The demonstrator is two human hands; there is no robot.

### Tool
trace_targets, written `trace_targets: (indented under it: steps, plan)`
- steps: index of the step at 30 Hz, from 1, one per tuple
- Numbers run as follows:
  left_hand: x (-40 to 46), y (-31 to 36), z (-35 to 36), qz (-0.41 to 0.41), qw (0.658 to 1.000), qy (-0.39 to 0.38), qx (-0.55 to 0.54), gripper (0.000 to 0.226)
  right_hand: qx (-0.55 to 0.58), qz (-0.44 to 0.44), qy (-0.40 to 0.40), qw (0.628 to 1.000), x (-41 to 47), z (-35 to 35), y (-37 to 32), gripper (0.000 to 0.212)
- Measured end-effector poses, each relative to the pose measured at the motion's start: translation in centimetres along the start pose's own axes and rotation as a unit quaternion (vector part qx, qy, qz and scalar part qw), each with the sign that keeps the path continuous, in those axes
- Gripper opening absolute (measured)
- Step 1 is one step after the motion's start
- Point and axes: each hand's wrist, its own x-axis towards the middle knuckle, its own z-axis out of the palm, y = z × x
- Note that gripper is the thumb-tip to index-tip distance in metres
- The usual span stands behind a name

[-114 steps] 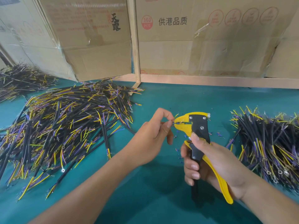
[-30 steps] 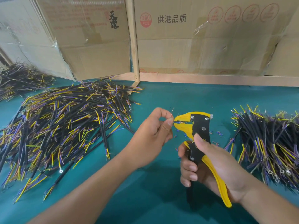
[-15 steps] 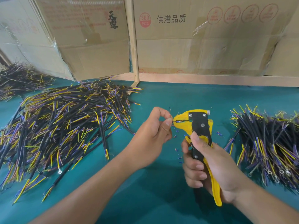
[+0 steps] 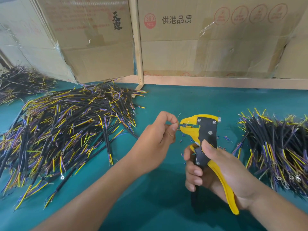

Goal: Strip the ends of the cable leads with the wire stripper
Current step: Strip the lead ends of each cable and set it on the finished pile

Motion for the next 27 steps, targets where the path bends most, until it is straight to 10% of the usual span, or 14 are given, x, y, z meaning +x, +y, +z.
trace_targets:
  steps: [27]
  plan:
    - [0.0,1.1,-1.0,0.006,0.999,0.015,0.043,0.008,-0.062,0.042,-0.031,0.997,-0.7,-1.0,-2.0,0.058]
